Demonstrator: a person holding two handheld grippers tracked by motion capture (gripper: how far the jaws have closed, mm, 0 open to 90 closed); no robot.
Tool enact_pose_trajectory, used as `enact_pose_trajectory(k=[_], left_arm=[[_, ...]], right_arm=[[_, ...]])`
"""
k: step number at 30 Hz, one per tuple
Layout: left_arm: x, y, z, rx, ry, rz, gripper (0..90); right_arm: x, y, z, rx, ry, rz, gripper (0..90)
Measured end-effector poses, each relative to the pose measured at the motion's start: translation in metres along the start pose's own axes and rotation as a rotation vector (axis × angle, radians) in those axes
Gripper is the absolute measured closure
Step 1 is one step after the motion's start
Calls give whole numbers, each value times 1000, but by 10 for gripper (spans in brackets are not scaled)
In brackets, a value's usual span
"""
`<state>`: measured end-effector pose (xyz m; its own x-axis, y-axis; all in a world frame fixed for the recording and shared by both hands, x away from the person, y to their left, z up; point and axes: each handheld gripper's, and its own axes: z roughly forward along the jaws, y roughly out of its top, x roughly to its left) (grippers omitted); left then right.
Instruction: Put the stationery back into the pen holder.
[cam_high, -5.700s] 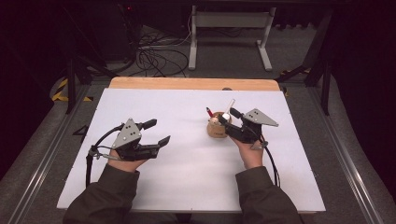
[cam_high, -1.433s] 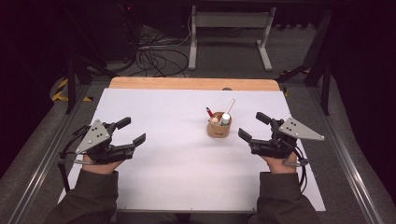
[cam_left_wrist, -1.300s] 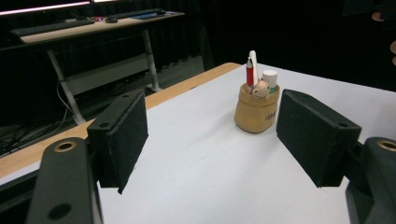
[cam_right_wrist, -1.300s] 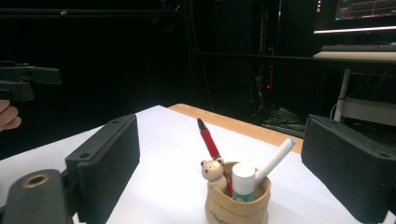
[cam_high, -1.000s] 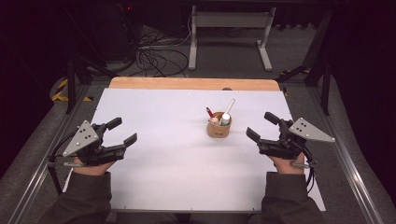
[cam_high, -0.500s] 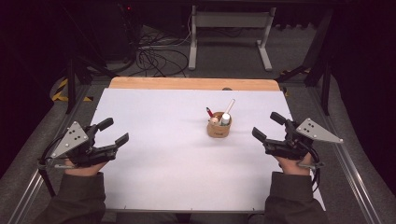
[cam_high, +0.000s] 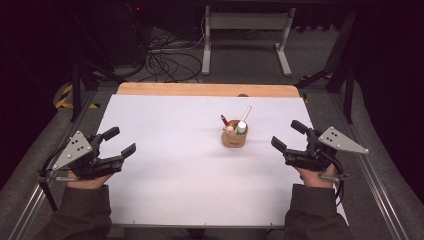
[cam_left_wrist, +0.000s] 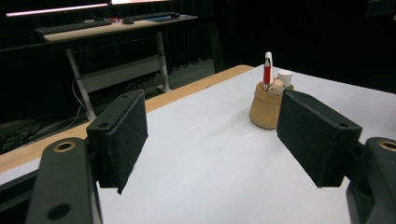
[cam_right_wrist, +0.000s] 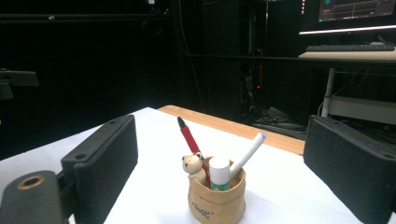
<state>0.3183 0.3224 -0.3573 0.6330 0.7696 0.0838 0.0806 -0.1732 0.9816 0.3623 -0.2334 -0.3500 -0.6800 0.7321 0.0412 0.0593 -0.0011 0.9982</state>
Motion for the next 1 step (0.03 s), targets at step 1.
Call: enact_pose_trajectory(k=[1], left_arm=[[0, -1, 1, 0, 0, -2, 255]], right_arm=[[0, 0, 0, 1, -1, -2, 109]])
